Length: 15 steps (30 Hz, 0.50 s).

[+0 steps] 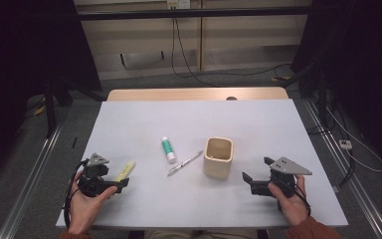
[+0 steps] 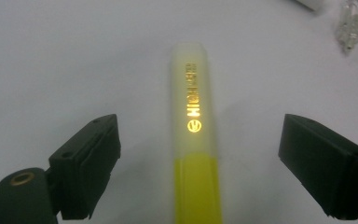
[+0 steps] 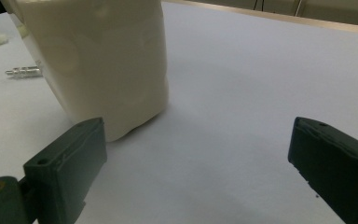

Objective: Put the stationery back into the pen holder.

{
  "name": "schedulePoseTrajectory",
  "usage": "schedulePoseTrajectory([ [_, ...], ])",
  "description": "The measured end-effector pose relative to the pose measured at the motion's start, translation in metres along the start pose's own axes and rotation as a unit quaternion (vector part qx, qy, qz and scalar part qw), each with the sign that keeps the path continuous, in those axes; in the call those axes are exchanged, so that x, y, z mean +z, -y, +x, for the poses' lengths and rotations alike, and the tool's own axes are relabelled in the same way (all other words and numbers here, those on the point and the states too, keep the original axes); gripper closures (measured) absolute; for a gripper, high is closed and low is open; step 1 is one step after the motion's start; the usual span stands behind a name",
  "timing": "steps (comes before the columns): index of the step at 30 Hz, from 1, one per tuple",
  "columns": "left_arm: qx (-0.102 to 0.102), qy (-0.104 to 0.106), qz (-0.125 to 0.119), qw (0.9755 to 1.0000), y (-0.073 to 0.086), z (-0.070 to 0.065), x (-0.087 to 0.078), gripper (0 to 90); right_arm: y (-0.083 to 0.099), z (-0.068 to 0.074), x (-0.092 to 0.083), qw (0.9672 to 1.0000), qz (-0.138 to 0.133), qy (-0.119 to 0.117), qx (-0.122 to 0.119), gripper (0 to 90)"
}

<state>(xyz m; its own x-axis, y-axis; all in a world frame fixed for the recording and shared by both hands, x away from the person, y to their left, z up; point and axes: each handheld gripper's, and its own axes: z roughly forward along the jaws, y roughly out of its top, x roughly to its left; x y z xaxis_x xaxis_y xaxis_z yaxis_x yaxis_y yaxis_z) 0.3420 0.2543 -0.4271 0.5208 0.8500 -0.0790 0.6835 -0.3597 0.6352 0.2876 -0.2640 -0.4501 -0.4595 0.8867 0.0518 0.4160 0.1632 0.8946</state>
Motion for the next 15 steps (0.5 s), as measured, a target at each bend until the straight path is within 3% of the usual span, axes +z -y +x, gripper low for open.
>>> schedulePoseTrajectory([
  [7,-0.003,0.004,0.044,0.999,0.0033,0.0006,0.0013,28.8,0.0001,0.0,-0.0006,1.0,-0.001,-0.002,-0.001,4.1],
  [10,0.004,-0.003,0.054,0.9985,0.0034,-0.0026,0.0017,41.0,0.0,0.0,-0.0002,1.0,-0.001,-0.002,-0.001,4.1],
  [15,0.005,-0.009,0.068,0.9976,0.0044,-0.0027,0.0033,48.9,-0.0001,0.0001,0.0001,1.0,0.0,-0.001,-0.001,4.1],
])
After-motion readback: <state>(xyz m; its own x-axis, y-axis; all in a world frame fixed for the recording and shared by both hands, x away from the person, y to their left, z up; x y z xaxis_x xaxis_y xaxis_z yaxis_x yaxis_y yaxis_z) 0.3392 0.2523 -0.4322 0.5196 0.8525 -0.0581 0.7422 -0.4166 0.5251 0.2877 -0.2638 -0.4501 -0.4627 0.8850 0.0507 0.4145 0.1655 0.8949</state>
